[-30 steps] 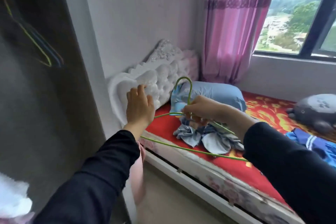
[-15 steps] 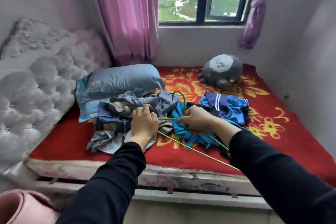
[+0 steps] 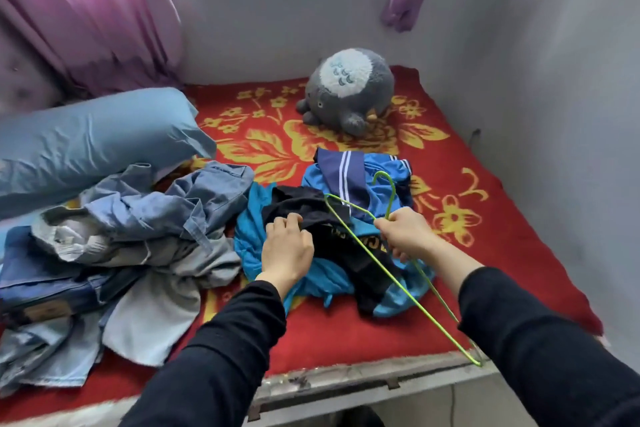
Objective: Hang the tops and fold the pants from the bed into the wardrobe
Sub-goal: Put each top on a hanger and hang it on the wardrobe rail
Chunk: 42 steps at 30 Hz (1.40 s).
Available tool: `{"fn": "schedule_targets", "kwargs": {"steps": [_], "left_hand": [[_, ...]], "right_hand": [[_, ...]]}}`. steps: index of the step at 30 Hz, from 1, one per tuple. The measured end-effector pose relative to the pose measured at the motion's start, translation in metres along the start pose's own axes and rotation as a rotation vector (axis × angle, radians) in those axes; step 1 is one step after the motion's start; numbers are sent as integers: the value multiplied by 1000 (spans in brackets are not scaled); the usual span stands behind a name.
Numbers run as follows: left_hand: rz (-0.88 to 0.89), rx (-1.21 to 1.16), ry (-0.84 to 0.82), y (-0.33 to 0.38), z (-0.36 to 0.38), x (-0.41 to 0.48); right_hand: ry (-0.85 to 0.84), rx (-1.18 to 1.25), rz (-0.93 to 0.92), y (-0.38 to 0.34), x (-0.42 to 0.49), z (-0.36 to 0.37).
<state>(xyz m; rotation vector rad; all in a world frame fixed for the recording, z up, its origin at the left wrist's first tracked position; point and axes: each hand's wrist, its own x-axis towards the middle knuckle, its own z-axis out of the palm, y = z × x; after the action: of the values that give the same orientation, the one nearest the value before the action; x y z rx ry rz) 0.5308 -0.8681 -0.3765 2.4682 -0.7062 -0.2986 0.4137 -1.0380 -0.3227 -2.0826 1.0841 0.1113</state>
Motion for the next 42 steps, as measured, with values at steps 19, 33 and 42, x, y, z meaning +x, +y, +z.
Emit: {"fn": "schedule_targets", "kwargs": {"steps": [19, 33, 42], "left_hand": [[131, 277, -225, 2, 209, 216], [210, 382, -246, -38, 242, 235], [-45, -151, 17, 6, 134, 239]], "right_hand": [[5, -180, 85, 110, 297, 35], [-267, 24, 219, 137, 305, 84], [-479, 530, 113, -4, 277, -20]]}}
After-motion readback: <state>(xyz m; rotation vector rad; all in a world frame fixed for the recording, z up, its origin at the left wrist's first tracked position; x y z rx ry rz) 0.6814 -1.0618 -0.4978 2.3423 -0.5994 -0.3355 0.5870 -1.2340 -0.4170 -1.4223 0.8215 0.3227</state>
